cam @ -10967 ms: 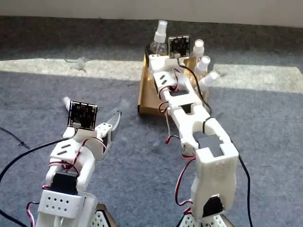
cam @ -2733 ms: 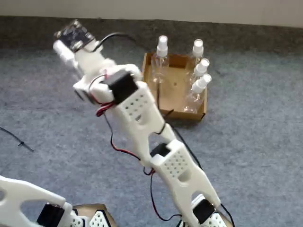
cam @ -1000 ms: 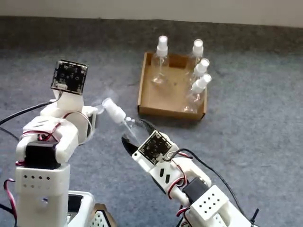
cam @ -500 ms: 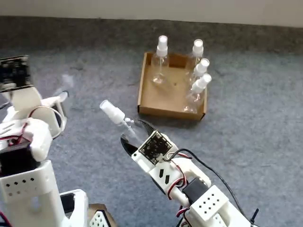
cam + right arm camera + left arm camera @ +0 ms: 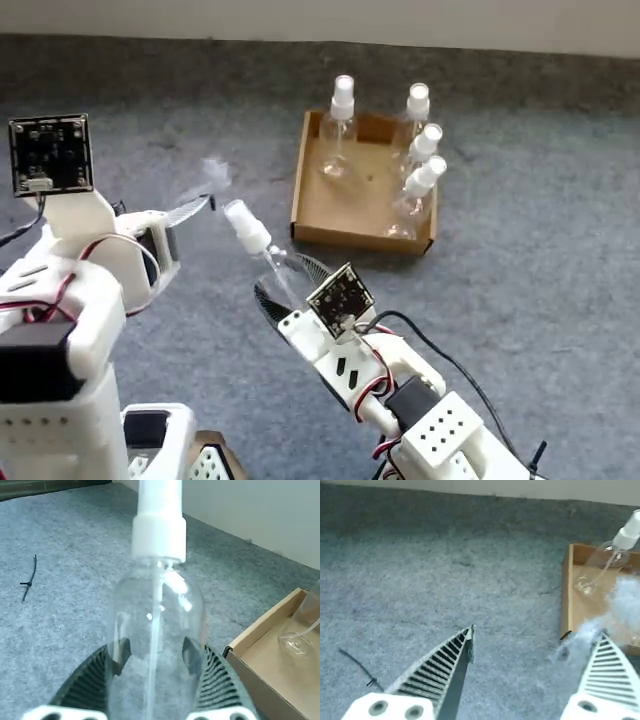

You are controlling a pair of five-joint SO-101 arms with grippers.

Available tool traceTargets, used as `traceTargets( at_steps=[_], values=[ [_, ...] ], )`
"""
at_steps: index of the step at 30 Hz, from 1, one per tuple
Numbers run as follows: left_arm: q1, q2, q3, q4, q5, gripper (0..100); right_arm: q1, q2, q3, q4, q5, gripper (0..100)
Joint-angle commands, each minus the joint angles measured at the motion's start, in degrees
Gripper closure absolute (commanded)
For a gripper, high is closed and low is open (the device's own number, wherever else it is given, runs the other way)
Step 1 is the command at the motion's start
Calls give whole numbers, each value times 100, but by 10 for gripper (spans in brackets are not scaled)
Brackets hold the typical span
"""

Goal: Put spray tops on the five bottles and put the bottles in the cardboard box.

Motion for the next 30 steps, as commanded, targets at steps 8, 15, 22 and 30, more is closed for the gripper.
traceTargets(
  at_steps=[8, 15, 22, 30],
  values=[
    [1411, -31, -136, 114, 26, 660, -13, -101, -101, -119, -132, 995],
    [1420, -57, 136, -396, 44, 660, -13, -101, -127, -119, -132, 995],
    [-884, -40, -752, -308, 35, 660, 760, -57, -444, -57, -316, 995],
    [-927, -13, 945, -615, -721, 659, 892, 1068, -2378, 655, -897, 995]
  ],
)
